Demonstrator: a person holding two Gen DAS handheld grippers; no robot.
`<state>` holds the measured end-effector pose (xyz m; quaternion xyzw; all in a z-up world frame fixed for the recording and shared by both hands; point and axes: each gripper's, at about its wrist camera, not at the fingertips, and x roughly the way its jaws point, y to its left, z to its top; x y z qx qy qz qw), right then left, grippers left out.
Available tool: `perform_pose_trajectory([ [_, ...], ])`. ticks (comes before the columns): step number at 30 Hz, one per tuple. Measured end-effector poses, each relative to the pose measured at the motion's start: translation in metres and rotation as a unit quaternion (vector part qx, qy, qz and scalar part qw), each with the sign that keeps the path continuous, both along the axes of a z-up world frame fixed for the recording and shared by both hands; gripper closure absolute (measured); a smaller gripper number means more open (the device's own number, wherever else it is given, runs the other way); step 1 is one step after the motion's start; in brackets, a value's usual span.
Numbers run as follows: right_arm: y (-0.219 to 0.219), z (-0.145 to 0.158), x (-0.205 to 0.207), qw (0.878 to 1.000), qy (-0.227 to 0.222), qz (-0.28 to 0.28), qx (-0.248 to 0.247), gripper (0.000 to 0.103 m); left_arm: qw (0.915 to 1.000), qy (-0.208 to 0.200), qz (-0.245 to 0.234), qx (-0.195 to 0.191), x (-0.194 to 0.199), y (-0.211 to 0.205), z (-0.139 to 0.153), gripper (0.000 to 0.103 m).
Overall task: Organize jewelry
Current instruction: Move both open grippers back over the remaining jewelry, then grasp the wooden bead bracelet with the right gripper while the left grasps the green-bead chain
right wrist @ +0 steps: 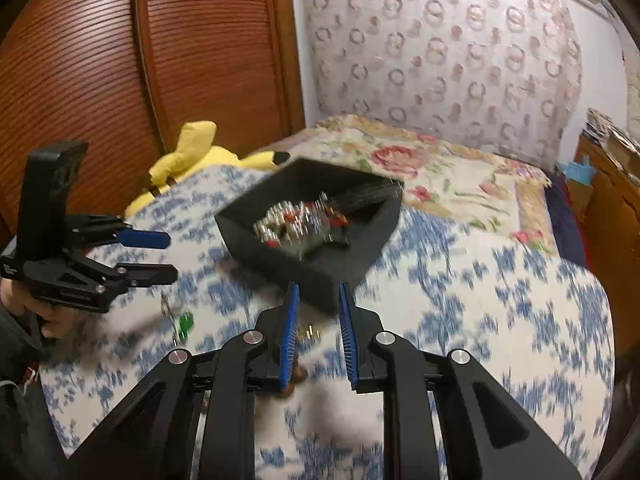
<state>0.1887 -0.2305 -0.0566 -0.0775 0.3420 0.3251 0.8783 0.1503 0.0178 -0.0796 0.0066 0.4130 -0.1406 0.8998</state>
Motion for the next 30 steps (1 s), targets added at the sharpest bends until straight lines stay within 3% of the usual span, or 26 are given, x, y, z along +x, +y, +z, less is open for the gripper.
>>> perform_pose_trajectory([
  [4,-0.003,-0.013,-0.012,1.0,0.021,0.001,0.006,0.081,0.9997,0.006,-0.007,0.025,-0.011,-0.008,-0.011,0.034],
  [10,0.012,-0.023,-0.027,0.999,0.043,0.02,0.015,0.081,0.998,0.001,-0.01,0.063,-0.019,-0.015,-0.018,0.03],
  [15,0.028,-0.028,-0.035,0.998,0.053,0.038,0.009,0.08,0.9977,0.011,-0.012,0.066,-0.019,-0.016,-0.024,0.03],
  [18,0.033,-0.031,-0.035,0.998,0.055,0.037,-0.001,0.074,0.9976,0.015,-0.012,0.067,-0.02,-0.017,-0.028,0.017],
  [22,0.037,-0.036,-0.033,0.997,0.061,0.033,-0.015,0.072,0.9975,0.015,-0.012,0.069,-0.021,-0.018,-0.03,0.012],
  [30,0.047,-0.038,-0.033,0.997,0.06,0.032,-0.027,0.067,0.9974,0.017,-0.011,0.069,-0.021,-0.017,-0.031,0.011],
])
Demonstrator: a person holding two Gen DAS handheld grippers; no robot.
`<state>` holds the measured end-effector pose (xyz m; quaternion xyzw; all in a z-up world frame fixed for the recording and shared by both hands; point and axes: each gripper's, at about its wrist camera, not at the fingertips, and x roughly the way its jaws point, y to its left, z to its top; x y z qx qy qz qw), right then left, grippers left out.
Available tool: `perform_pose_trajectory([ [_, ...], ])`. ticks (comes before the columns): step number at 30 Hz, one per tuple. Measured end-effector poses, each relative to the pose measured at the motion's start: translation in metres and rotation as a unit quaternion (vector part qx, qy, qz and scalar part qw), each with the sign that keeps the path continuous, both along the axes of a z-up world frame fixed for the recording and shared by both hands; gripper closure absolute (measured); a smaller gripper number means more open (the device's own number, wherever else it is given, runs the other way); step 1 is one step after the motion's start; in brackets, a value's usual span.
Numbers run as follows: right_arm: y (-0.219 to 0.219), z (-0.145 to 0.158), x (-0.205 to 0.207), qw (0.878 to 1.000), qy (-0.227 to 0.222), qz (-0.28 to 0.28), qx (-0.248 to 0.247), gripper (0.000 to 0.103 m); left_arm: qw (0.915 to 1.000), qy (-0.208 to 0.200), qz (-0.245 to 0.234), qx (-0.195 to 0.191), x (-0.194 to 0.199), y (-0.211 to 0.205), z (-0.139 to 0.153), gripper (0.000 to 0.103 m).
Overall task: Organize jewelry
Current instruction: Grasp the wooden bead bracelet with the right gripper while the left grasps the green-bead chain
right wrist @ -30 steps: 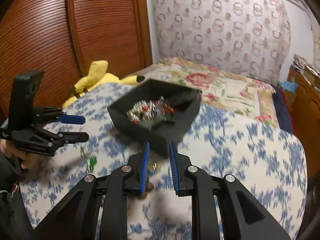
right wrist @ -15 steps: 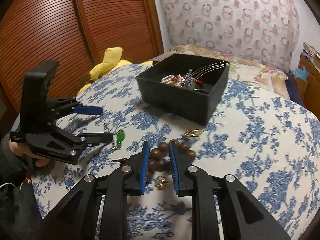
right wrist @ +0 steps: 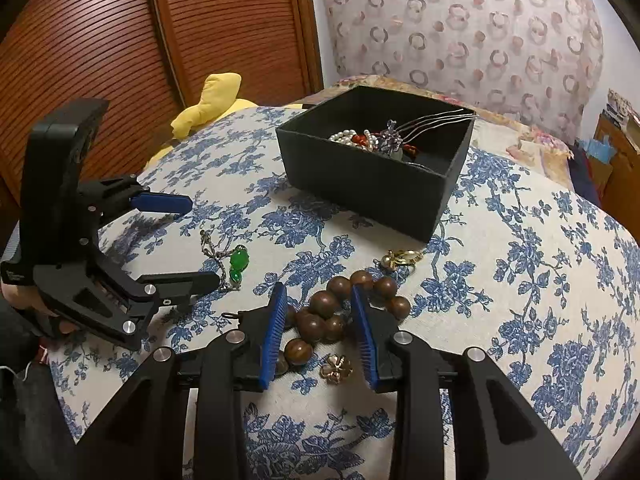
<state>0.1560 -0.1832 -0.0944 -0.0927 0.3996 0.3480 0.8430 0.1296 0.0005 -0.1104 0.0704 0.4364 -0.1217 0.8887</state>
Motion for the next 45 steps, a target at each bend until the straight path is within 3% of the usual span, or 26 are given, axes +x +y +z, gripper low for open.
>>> perform_pose_trajectory([
  [3,0.001,0.0,0.001,1.0,0.0,0.001,0.0,0.069,1.0,0.0,0.0,0.0,0.0,0.0,0.0,0.01],
  [5,0.0,0.0,0.0,1.0,0.003,0.006,0.005,0.088,1.0,0.002,0.003,0.001,0.001,0.001,-0.001,0.008],
  [17,-0.026,0.026,-0.013,0.999,-0.035,-0.011,0.031,0.088,0.9999,-0.004,-0.009,-0.008,-0.006,-0.01,0.005,0.008],
  [18,-0.03,0.029,-0.014,0.999,-0.039,-0.015,0.032,0.088,0.9998,-0.005,-0.013,-0.01,-0.007,-0.012,0.007,0.01],
  [25,-0.044,0.04,-0.016,0.997,-0.056,-0.028,0.039,0.088,0.9987,-0.004,-0.034,-0.037,-0.009,-0.03,0.019,0.057],
  [28,-0.045,0.038,-0.016,0.997,-0.054,-0.029,0.041,0.088,0.9979,0.001,-0.041,-0.051,-0.009,-0.037,0.021,0.072],
  [42,-0.047,0.035,-0.018,0.997,-0.052,-0.026,0.054,0.088,0.9988,0.02,-0.027,-0.035,0.011,-0.046,0.01,0.075],
  [45,-0.049,0.04,-0.017,0.996,-0.055,-0.026,0.059,0.088,0.9995,0.012,-0.022,-0.021,0.012,-0.047,0.009,0.098],
])
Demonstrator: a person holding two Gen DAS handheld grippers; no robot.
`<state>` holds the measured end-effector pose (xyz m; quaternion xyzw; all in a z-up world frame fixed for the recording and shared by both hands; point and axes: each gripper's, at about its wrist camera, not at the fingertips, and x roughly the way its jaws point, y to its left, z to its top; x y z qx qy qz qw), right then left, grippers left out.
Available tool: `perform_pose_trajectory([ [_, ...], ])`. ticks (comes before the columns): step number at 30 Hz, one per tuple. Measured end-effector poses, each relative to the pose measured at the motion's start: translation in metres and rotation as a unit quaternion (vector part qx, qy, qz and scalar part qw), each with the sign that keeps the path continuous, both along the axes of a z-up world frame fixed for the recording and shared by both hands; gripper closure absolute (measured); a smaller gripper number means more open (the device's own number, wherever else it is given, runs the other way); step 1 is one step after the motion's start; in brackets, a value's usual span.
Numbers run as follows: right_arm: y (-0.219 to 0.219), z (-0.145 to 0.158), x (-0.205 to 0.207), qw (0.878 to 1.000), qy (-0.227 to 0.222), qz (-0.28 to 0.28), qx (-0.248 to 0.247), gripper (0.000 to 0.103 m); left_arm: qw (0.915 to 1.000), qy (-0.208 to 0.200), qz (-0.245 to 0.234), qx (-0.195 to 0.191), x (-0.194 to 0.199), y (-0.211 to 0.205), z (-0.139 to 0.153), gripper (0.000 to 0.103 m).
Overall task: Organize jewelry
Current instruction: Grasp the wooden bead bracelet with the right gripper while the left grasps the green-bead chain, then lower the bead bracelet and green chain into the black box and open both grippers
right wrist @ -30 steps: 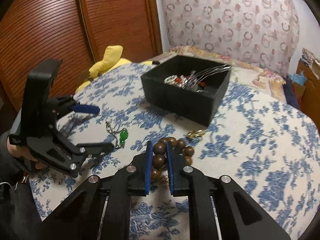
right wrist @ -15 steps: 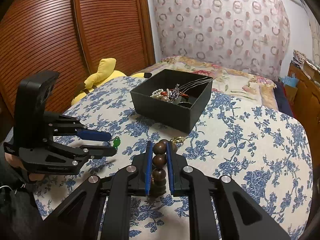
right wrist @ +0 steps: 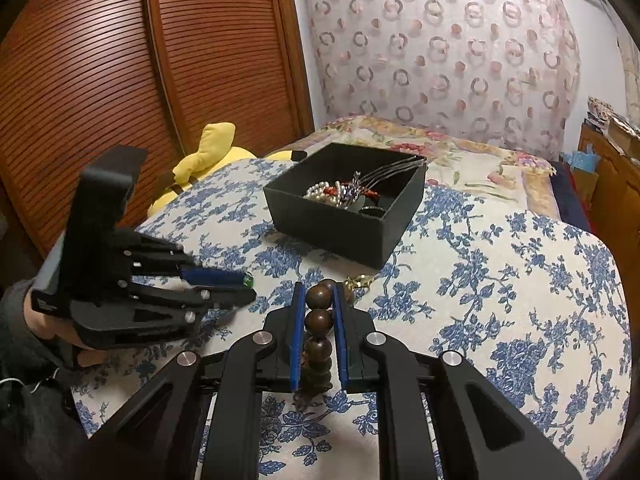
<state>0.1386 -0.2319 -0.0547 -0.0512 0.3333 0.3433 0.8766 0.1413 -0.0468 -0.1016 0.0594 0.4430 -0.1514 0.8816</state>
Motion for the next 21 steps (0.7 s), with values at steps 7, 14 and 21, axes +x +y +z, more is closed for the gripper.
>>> perform_pose_trajectory([
  [7,-0.002,0.023,0.001,1.0,-0.02,0.008,0.013,0.088,0.9992,-0.019,0.005,-0.035,-0.006,0.014,0.017,0.098],
  [14,0.001,0.051,-0.002,0.999,-0.047,0.016,0.02,0.088,0.997,-0.052,0.002,-0.057,-0.013,0.02,0.045,0.098],
  [21,0.007,0.068,0.0,0.997,-0.069,0.02,0.017,0.088,0.9948,-0.077,0.004,-0.067,-0.009,0.024,0.066,0.098],
])
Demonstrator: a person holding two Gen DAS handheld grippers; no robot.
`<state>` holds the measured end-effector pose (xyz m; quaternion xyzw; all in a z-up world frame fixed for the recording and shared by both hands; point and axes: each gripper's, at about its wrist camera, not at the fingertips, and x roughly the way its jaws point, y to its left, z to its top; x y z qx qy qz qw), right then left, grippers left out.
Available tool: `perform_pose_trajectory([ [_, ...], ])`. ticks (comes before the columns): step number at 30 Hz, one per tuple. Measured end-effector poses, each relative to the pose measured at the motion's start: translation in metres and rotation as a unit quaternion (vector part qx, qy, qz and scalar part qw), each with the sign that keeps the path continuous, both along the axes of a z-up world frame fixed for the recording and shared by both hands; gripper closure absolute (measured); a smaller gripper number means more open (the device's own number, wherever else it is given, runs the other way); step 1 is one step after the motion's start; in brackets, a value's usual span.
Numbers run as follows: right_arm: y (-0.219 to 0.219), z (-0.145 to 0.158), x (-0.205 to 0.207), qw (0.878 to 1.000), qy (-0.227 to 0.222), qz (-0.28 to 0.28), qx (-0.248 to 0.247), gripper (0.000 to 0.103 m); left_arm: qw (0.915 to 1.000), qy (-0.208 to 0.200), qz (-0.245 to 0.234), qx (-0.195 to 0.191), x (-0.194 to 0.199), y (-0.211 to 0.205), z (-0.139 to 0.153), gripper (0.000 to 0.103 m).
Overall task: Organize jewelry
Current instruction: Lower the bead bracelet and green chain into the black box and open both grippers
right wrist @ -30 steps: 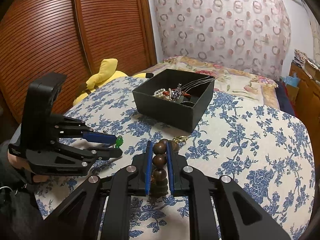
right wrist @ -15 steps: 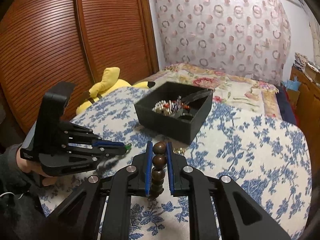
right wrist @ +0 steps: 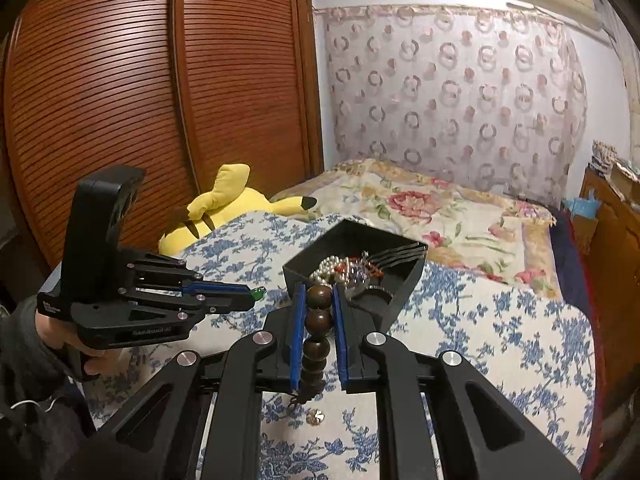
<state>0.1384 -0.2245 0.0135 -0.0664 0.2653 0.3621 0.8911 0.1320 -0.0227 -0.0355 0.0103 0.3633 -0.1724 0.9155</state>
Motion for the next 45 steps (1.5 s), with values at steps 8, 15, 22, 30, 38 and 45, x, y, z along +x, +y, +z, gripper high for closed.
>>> perform_pose_trajectory([
  [8,0.008,0.023,0.02,1.0,-0.027,0.006,0.004,0.088,0.9994,-0.03,0.008,-0.013,0.016,0.009,0.027,0.098],
  [15,0.015,0.036,0.055,0.999,-0.041,0.015,0.022,0.088,0.9991,-0.041,0.011,-0.008,0.034,0.007,0.037,0.098],
  [22,0.025,0.013,0.084,0.999,-0.014,0.031,0.018,0.088,0.9991,-0.04,0.014,-0.006,0.054,0.003,0.039,0.098],
  [30,0.026,-0.023,0.107,0.999,0.028,0.027,0.012,0.088,0.9993,-0.03,0.02,-0.003,0.08,0.002,0.036,0.098],
  [38,0.026,-0.04,0.114,0.998,0.052,0.02,0.004,0.087,0.9994,-0.026,0.021,-0.001,0.1,-0.002,0.033,0.098],
  [45,0.018,-0.042,0.122,0.998,0.06,0.003,0.008,0.084,0.9994,-0.024,0.022,0.01,0.123,-0.006,0.028,0.098],
])
